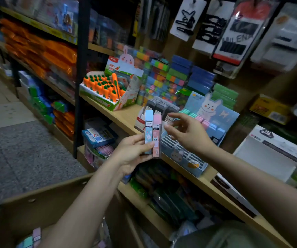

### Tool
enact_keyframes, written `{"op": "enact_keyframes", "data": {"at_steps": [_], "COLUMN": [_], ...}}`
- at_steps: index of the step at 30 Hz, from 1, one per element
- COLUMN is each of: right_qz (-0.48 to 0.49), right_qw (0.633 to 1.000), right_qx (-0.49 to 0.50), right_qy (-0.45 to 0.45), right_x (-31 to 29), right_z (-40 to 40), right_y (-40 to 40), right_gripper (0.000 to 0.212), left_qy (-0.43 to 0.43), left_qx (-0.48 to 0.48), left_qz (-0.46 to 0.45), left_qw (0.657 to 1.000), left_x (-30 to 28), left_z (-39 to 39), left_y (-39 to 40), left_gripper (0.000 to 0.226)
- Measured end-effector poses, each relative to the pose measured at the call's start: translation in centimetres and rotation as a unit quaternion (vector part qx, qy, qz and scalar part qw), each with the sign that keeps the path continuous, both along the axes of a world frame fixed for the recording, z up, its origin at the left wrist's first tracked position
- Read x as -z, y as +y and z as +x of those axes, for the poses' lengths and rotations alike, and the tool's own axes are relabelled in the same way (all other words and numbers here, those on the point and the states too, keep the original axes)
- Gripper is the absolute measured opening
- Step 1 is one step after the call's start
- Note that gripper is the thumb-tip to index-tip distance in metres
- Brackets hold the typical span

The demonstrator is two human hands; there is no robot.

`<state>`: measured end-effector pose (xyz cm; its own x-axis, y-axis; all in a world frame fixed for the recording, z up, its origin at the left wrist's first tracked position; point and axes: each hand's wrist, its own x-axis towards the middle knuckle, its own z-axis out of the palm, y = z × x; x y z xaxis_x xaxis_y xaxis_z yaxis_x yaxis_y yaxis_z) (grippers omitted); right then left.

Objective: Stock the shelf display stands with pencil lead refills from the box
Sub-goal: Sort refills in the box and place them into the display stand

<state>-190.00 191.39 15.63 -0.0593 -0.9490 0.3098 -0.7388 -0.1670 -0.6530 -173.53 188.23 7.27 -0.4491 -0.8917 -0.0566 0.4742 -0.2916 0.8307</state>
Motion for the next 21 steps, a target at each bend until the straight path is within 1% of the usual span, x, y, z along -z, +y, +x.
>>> {"op": "enact_keyframes", "data": {"at_steps": [2, 5, 10, 12, 15, 16, 18, 21], "right_qz": [0.0, 0.009, 0.017, 0.007, -0.042, -0.07, -0.122, -0.159], "right_qw": [1.0, 0.999, 1.0, 1.0, 0.996, 0.994, 0.987, 0.977], "right_qx": [-0.016, -0.027, -0.012, 0.011, 0.063, 0.077, 0.1, 0.105], "right_qy": [-0.022, -0.019, -0.004, -0.023, -0.052, -0.034, 0.032, 0.093], "right_x": [0.2, 0.2, -0.4, -1.3, -3.3, -3.9, -4.5, -4.3], "right_z": [0.1, 0.0, -1.1, -2.5, -5.6, -6.7, -8.4, -9.4], "right_y": [1.1, 2.4, 4.6, 5.3, 6.1, 6.4, 6.9, 7.0], "right_gripper": [0.052, 0.057, 0.041, 0.04, 0.039, 0.039, 0.039, 0.039], "left_qy": [-0.009, -0.03, -0.065, -0.065, -0.062, -0.064, -0.082, -0.102], "left_qx": [0.02, 0.046, 0.083, 0.077, 0.044, 0.037, 0.031, 0.032], "left_qz": [-0.017, -0.036, -0.071, -0.077, -0.062, -0.057, -0.057, -0.058], "left_qw": [1.0, 0.998, 0.992, 0.992, 0.995, 0.996, 0.995, 0.993], "left_x": [-0.1, -0.2, -0.5, -0.7, -0.6, -0.6, -0.3, 0.3], "left_z": [-0.3, -0.4, -1.2, -1.6, -2.4, -2.7, -3.2, -3.7], "left_y": [0.9, 2.1, 3.5, 3.7, 3.6, 3.6, 3.6, 3.7], "left_gripper": [0.025, 0.026, 0.03, 0.031, 0.03, 0.029, 0.027, 0.015]}}
